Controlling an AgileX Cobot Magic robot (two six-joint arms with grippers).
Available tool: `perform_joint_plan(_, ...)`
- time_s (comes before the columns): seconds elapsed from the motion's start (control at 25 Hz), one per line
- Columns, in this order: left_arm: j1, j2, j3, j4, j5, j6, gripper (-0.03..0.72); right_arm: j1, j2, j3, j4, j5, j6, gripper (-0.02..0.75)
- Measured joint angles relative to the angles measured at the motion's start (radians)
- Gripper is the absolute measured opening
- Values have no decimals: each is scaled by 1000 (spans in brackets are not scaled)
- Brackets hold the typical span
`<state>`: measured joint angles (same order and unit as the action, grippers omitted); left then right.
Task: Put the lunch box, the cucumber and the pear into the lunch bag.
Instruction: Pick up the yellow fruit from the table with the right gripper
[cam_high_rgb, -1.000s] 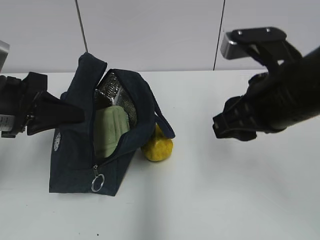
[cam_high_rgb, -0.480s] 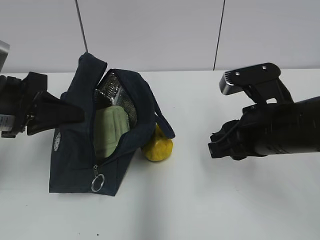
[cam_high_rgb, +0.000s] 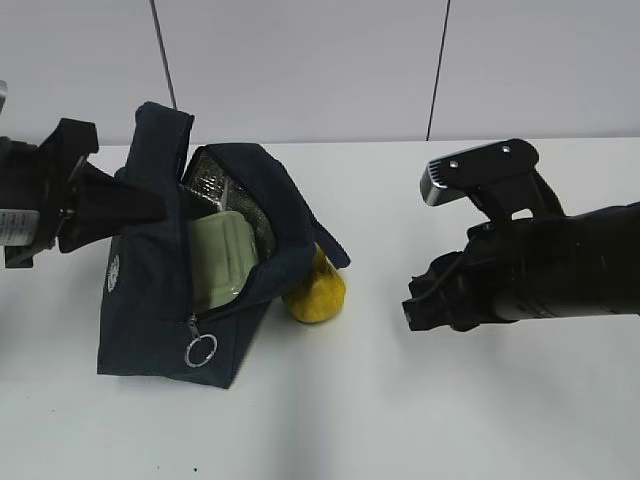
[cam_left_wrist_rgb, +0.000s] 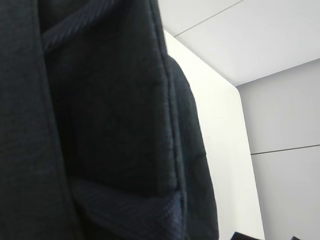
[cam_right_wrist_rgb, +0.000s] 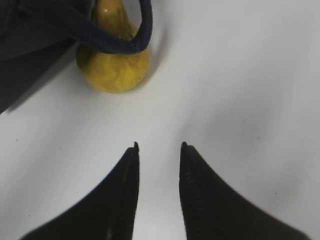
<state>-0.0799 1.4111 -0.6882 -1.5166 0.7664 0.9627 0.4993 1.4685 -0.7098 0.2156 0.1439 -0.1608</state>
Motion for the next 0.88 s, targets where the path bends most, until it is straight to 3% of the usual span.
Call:
perform_joint_plan(0.28,-1,56,0,-114,-2,64,-19,127,2,1,-63,-91,-52,269)
perform_joint_plan(0.48,-1,71,0,-207,-15,127,-19,135,24,1,-89,-174,-54,337)
perform_joint_plan(0.88,-1,115,0,-233,-15,146,-19,135,177,1,-149,-342,-54,347)
